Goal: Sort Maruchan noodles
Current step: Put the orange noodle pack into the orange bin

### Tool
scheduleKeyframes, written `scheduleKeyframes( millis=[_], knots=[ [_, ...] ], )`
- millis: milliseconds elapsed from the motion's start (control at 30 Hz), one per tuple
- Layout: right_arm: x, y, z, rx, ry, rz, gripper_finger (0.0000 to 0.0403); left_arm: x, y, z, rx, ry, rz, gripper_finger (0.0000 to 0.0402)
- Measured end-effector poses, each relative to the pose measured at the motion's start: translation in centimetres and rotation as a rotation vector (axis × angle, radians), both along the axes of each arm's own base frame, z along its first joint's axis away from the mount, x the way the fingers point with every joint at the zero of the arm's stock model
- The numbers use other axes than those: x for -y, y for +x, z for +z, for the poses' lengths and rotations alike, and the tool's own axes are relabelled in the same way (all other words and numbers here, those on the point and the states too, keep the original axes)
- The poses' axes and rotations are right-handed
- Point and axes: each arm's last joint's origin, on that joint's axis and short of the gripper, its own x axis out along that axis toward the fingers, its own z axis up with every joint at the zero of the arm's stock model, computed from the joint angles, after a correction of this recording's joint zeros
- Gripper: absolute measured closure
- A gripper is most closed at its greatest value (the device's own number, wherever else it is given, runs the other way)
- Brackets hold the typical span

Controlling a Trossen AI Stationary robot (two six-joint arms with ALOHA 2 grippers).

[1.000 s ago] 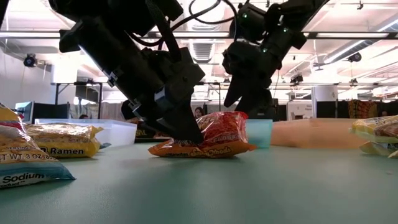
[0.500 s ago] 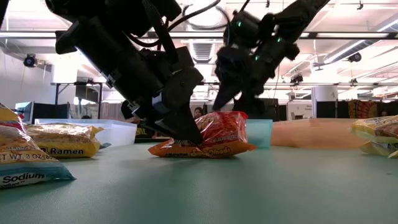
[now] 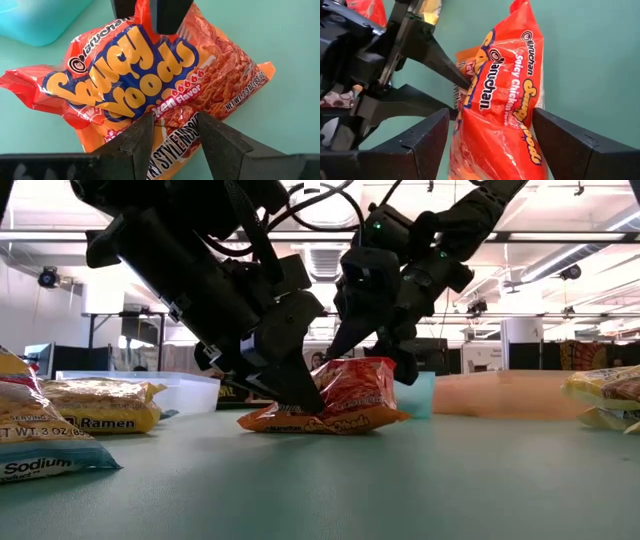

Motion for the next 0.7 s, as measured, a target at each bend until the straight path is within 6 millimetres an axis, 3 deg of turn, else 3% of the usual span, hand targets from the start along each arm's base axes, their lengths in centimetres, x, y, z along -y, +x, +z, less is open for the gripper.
scheduleKeyframes(
  millis=[467,700],
  knots=[
    [-1.3,0.1,-0.5,-0.01,-0.015,0.042,0.0131,-0.2,0.0,0.0,0.021,0.054,0.037,0.026],
    [-1.3,0.0,-0.6,-0.019,-0.058,0.066,0.0173,-0.2,0.0,0.0,0.034,0.06,0.045,0.026]
  ],
)
